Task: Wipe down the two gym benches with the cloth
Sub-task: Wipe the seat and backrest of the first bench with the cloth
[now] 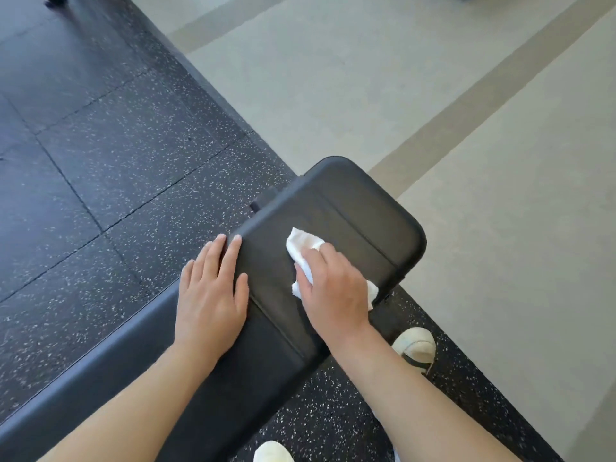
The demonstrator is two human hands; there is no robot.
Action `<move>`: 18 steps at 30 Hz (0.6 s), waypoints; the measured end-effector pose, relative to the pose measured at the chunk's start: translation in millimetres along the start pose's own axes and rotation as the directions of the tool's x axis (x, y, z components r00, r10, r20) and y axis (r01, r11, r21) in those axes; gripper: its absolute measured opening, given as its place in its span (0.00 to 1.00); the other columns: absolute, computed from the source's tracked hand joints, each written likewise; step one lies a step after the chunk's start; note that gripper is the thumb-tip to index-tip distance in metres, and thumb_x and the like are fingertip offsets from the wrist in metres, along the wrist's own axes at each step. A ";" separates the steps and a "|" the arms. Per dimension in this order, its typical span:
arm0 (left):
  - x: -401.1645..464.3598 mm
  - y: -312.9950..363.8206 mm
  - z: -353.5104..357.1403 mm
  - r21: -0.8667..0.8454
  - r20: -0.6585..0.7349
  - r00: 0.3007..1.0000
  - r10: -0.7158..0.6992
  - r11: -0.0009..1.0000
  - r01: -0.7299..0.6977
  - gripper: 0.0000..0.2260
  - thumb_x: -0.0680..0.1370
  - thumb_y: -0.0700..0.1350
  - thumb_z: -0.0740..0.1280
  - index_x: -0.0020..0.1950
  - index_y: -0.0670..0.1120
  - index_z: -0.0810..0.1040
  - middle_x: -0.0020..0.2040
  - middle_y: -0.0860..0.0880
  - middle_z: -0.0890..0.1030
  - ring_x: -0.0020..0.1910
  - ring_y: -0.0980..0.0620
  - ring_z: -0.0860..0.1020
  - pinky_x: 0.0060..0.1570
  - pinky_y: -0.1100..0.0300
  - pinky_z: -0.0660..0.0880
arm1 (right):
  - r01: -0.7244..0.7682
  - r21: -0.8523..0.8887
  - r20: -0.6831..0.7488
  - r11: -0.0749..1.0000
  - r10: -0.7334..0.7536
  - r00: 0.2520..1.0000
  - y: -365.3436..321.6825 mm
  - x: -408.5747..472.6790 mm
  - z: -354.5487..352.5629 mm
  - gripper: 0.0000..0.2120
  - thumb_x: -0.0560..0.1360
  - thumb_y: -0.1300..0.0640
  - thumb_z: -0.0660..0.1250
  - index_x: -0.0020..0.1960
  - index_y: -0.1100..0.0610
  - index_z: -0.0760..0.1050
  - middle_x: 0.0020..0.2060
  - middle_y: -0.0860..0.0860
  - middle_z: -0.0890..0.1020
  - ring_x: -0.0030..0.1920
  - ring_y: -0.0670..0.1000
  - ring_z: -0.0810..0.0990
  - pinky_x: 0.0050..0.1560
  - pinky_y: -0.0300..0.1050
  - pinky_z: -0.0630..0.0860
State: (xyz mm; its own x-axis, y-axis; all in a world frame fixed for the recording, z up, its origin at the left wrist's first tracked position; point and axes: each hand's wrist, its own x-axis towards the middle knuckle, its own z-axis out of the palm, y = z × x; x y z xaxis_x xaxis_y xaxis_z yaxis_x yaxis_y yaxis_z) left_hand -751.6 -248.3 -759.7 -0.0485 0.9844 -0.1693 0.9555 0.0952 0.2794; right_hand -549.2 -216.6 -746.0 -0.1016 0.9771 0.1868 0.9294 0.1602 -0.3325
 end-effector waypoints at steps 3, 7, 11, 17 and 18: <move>-41.0 -27.7 0.7 0.011 -0.008 1.000 -0.009 1.000 0.009 0.28 0.84 0.51 0.54 0.84 0.46 0.63 0.84 0.43 0.62 0.83 0.41 0.61 0.79 0.38 0.60 | 0.138 0.057 0.077 0.989 -0.142 0.987 -54.3 -26.0 16.3 0.06 0.77 0.51 0.70 0.46 0.54 0.77 0.40 0.50 0.77 0.35 0.52 0.75 0.32 0.47 0.74; -90.5 -47.2 -2.2 0.016 0.000 0.999 -0.036 0.999 0.036 0.29 0.82 0.49 0.55 0.83 0.43 0.65 0.84 0.44 0.62 0.84 0.42 0.59 0.80 0.38 0.59 | 0.365 0.114 0.129 0.924 -0.378 0.917 -85.9 -43.8 24.8 0.06 0.75 0.52 0.70 0.44 0.54 0.78 0.39 0.50 0.78 0.34 0.52 0.76 0.31 0.46 0.74; -130.9 -46.9 -6.5 0.021 0.029 0.996 -0.079 0.997 0.078 0.28 0.81 0.49 0.54 0.82 0.44 0.68 0.84 0.45 0.63 0.83 0.42 0.62 0.78 0.38 0.62 | 0.578 0.084 0.135 0.811 -0.584 0.800 -59.4 -20.3 16.9 0.03 0.70 0.54 0.72 0.43 0.52 0.80 0.37 0.49 0.77 0.32 0.51 0.75 0.28 0.46 0.73; -148.4 -32.6 -11.8 -0.002 0.080 0.981 -0.175 0.984 0.176 0.30 0.80 0.52 0.55 0.82 0.48 0.67 0.84 0.49 0.62 0.84 0.45 0.59 0.79 0.40 0.61 | 0.363 -0.028 0.105 0.931 -0.358 0.928 3.5 92.7 3.0 0.08 0.73 0.58 0.72 0.52 0.53 0.80 0.39 0.54 0.78 0.35 0.58 0.80 0.27 0.50 0.76; -146.1 -28.6 -12.1 -0.008 0.078 0.976 -0.203 0.979 0.205 0.30 0.80 0.52 0.55 0.82 0.48 0.68 0.84 0.48 0.63 0.84 0.44 0.60 0.78 0.39 0.61 | 0.303 -0.017 0.130 0.953 -0.298 0.946 2.4 103.7 4.3 0.08 0.74 0.58 0.71 0.53 0.54 0.80 0.41 0.55 0.78 0.36 0.59 0.80 0.28 0.50 0.76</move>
State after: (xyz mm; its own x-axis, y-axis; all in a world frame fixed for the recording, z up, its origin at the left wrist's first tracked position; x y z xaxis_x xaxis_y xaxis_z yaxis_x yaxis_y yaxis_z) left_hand -775.3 -393.1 -731.5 -0.2189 0.9298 -0.2959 0.9230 0.2957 0.2463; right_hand -559.1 -114.4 -731.4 -0.4191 0.8945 0.1558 0.8608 0.4461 -0.2449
